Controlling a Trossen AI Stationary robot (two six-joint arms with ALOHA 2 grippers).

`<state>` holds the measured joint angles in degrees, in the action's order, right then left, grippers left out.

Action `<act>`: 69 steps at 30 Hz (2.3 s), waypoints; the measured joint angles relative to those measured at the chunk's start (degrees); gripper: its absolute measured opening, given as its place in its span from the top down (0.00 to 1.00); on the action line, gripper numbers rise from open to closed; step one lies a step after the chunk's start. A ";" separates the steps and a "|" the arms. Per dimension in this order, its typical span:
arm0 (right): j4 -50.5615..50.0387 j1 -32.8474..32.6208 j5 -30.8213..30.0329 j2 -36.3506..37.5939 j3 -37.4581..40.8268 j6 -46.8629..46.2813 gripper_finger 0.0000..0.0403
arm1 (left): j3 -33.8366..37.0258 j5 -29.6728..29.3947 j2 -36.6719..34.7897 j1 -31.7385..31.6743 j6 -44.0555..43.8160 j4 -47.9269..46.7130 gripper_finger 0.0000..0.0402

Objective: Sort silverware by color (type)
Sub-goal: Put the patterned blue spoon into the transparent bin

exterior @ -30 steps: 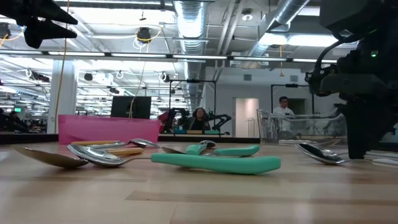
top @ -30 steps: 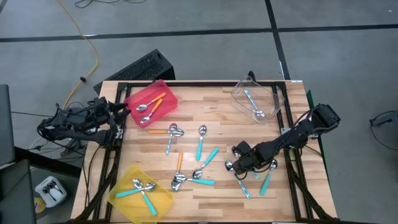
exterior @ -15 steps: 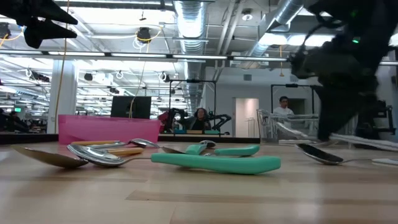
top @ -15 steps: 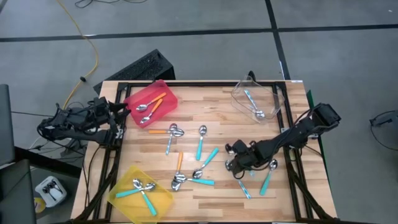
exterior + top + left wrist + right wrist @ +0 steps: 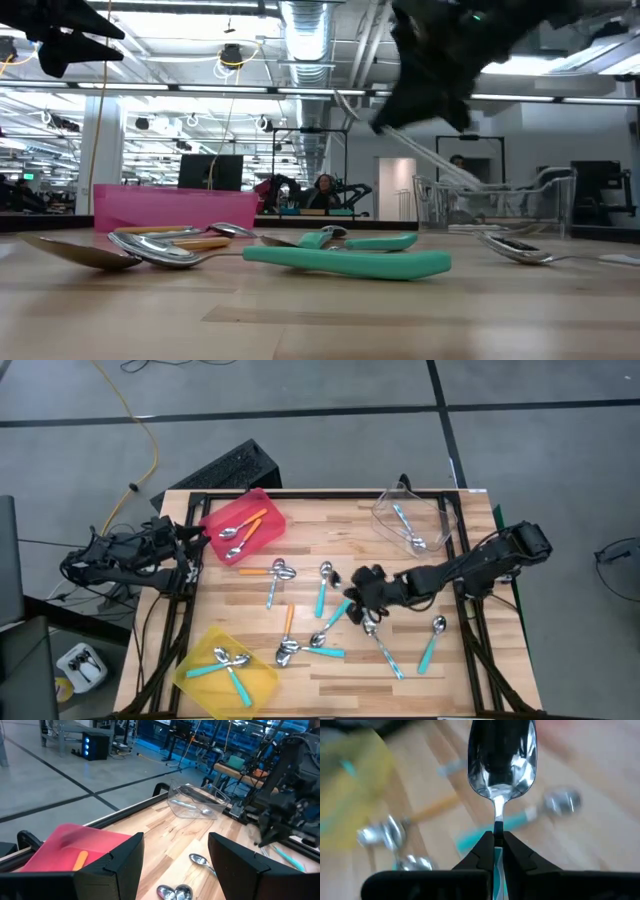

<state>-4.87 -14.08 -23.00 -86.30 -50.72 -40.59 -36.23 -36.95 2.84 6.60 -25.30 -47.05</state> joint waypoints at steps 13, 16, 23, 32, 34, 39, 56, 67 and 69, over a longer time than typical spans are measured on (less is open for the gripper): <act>40.91 3.79 0.49 -3.08 0.00 25.57 0.91 | 0.00 -0.20 0.01 0.01 -0.02 -0.02 0.49; 40.94 4.12 0.53 -3.11 0.00 26.00 0.91 | 0.00 -0.20 0.01 0.01 -0.02 -0.02 0.49; 40.93 5.23 0.63 -3.10 0.00 26.10 0.91 | 0.00 -0.20 0.01 0.00 -0.02 -0.01 0.49; 38.75 9.40 0.57 -2.26 0.03 29.67 0.90 | 0.00 -0.93 0.01 0.01 -0.48 -0.32 0.49; 37.13 11.93 0.51 -0.41 0.04 29.97 0.90 | 0.00 -0.96 0.01 0.01 -0.48 -0.31 0.49; 24.37 19.43 -4.15 5.96 0.00 30.13 0.90 | 0.00 -1.01 0.01 0.01 -0.48 -0.29 0.49; -18.03 44.64 -14.18 20.46 4.03 22.20 0.90 | 0.00 -1.56 0.01 0.01 -0.75 -0.35 0.49; -14.19 52.33 -6.76 20.39 12.96 19.87 0.90 | 0.00 -2.76 0.01 0.01 -1.06 -0.59 0.49; -13.40 53.26 -6.69 20.44 13.64 19.85 0.90 | 0.00 -2.80 0.01 0.01 -1.07 -0.59 0.49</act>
<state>-18.27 39.18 -29.69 -65.87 -37.08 -20.73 -36.23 -39.75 2.85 6.61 -26.37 -47.64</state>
